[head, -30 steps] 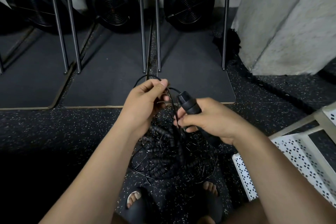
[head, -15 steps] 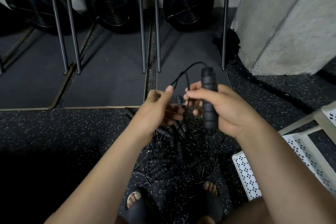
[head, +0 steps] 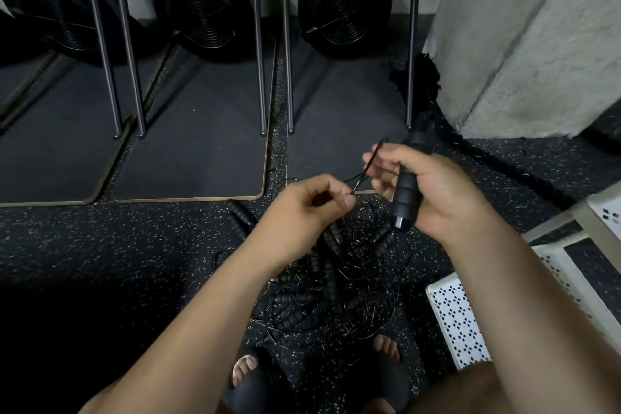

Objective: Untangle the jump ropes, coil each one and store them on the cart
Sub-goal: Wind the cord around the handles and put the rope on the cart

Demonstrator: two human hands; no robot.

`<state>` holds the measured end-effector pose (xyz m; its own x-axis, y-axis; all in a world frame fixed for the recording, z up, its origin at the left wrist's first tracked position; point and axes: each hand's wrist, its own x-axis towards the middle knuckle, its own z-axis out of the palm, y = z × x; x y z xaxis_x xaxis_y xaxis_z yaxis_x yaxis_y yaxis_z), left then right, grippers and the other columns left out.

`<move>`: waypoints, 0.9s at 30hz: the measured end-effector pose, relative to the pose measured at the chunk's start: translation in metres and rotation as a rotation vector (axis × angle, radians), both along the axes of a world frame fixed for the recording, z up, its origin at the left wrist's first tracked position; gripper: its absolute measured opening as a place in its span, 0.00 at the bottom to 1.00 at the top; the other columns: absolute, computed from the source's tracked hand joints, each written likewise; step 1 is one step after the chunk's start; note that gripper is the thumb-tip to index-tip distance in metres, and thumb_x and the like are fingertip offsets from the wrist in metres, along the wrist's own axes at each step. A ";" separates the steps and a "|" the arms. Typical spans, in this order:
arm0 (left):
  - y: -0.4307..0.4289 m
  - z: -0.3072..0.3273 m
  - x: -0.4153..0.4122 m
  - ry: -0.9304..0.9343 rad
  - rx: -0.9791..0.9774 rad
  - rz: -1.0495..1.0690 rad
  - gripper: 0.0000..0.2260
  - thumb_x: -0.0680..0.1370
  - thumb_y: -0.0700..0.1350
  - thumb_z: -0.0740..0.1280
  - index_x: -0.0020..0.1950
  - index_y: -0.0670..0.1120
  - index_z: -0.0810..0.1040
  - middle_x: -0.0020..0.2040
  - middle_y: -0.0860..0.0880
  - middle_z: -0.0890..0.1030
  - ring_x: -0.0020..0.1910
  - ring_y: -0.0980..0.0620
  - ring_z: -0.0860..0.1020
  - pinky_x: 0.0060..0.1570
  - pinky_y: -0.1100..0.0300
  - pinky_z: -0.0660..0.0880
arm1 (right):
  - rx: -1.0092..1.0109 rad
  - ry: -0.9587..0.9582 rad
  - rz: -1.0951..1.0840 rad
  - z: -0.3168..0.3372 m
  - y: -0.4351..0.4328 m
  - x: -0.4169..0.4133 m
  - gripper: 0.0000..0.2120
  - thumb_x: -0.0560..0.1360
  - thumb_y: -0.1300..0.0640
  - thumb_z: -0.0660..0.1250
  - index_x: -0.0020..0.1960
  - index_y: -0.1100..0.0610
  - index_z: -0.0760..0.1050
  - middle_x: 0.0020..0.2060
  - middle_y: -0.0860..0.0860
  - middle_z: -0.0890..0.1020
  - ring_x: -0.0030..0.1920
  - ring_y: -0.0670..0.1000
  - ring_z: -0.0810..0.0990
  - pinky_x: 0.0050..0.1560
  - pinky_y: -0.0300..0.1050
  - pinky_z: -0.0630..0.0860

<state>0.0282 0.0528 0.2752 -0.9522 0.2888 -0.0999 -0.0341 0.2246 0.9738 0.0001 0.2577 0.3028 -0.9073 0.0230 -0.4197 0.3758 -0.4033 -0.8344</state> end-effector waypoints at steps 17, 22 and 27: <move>-0.020 0.014 -0.016 -0.144 0.589 0.295 0.04 0.81 0.41 0.72 0.54 0.41 0.82 0.38 0.49 0.80 0.36 0.54 0.75 0.37 0.62 0.76 | 0.595 0.177 0.495 -0.014 -0.050 0.027 0.07 0.74 0.60 0.80 0.50 0.55 0.86 0.45 0.52 0.90 0.47 0.52 0.88 0.59 0.53 0.80; -0.019 0.016 -0.016 -0.168 0.597 0.295 0.01 0.82 0.41 0.71 0.52 0.44 0.82 0.35 0.51 0.79 0.35 0.53 0.74 0.40 0.60 0.72 | 0.652 0.256 0.429 -0.013 -0.059 0.031 0.06 0.74 0.56 0.80 0.47 0.55 0.84 0.39 0.51 0.88 0.38 0.47 0.83 0.51 0.56 0.81; -0.019 0.021 -0.015 -0.179 0.618 0.314 0.03 0.83 0.41 0.70 0.51 0.44 0.81 0.36 0.50 0.79 0.33 0.51 0.74 0.37 0.60 0.75 | 0.608 0.274 0.454 -0.011 -0.059 0.032 0.07 0.74 0.56 0.80 0.47 0.55 0.83 0.34 0.48 0.84 0.36 0.46 0.80 0.47 0.52 0.77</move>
<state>0.0131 0.0333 0.2965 -0.9838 0.0582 -0.1693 -0.1782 -0.4129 0.8932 0.0317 0.1987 0.2917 -0.9519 -0.2201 -0.2133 0.1438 0.2941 -0.9449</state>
